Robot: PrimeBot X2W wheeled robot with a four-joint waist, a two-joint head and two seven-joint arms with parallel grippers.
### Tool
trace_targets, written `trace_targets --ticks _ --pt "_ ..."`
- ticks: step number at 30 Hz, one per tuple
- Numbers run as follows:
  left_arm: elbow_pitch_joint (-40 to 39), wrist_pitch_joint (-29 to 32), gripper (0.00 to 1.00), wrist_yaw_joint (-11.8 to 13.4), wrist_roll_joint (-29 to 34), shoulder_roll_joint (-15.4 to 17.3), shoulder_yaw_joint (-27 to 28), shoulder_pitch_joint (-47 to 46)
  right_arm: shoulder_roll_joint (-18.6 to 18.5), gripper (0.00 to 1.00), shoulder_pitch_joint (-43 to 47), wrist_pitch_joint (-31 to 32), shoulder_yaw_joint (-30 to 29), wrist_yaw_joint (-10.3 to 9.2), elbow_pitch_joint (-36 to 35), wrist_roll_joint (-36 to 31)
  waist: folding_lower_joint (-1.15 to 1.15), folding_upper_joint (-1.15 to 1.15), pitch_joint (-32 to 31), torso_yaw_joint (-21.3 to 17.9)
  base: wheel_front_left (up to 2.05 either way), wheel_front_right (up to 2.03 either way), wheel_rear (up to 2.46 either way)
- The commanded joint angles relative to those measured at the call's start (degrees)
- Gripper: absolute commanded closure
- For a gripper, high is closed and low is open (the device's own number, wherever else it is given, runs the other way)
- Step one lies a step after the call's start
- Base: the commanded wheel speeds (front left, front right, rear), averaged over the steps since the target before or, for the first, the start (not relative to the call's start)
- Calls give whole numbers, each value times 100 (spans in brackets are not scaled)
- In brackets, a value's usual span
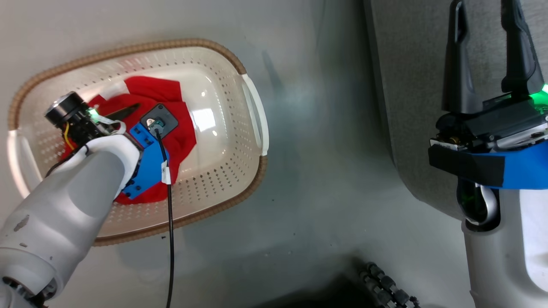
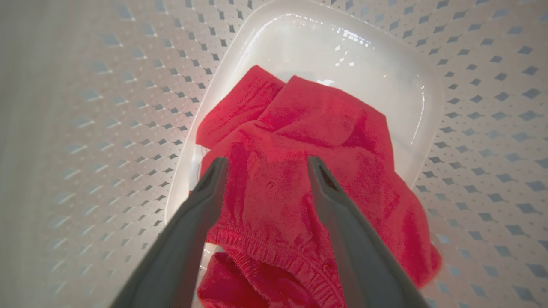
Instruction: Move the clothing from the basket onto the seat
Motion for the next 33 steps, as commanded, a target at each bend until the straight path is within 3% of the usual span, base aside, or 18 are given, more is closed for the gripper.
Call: trace_targets --ticks 1,12,19,21,27,33 --pt "82 208 0 -1 123 66 -19 -102 8 0 -127 -2 31 1 -140 35 -1 0 354 -132 0 0 0" --pt "416 560 0 -1 194 190 -21 -362 8 0 42 -2 3 1 -571 59 -1 0 864 -238 0 0 0" --pt "708 777 0 -2 403 37 -22 -393 8 0 130 -3 -69 1 -679 -22 -1 0 949 -189 0 0 0" --pt "717 757 100 -2 453 -53 -21 -430 8 0 134 -3 -96 1 -676 -42 -1 0 936 -151 0 0 0" --pt "736 924 100 -2 480 -378 -21 -420 7 0 121 -2 -139 1 -670 -134 -1 0 809 -22 0 0 0" --pt "702 647 100 -2 217 -551 42 -315 7 0 136 -3 -193 1 -612 -197 -1 0 564 100 0 0 0"
